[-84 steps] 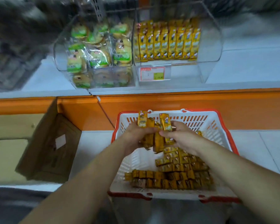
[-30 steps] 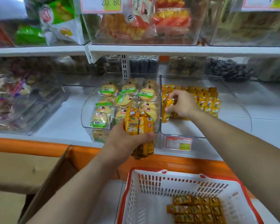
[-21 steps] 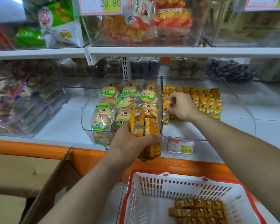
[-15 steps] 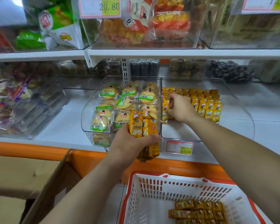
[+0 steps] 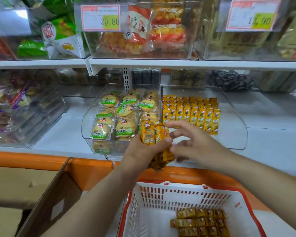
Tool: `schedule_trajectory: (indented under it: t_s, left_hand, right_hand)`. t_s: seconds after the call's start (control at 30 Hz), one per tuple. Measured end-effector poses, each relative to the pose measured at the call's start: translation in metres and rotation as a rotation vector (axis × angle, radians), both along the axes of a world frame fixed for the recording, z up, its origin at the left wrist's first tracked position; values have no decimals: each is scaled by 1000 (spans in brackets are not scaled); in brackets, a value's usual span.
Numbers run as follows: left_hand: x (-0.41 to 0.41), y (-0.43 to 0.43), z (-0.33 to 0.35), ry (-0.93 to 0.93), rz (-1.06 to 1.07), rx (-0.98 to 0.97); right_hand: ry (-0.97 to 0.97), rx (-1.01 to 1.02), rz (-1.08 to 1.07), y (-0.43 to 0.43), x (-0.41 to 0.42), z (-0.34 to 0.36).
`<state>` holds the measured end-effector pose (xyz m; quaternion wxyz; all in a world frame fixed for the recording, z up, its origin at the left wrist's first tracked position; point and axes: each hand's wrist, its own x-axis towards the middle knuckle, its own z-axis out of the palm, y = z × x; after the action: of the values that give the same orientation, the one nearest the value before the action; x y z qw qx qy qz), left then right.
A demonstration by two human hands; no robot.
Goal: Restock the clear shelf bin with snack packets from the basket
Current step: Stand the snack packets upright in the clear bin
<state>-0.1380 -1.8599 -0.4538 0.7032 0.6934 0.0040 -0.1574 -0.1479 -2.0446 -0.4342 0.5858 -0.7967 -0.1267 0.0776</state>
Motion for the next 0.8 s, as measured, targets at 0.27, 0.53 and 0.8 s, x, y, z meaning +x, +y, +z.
schedule_trajectory:
  t_s: [0.27, 0.53, 0.8]
  left_hand:
    - [-14, -16, 4, 2, 38, -70]
    - [-9, -7, 1, 5, 32, -21]
    - [6, 13, 5, -20, 69, -29]
  right_hand:
    - [194, 246, -150, -8, -25, 1]
    - [205, 277, -203, -20, -19, -6]
    - [1, -105, -480, -45, 76, -20]
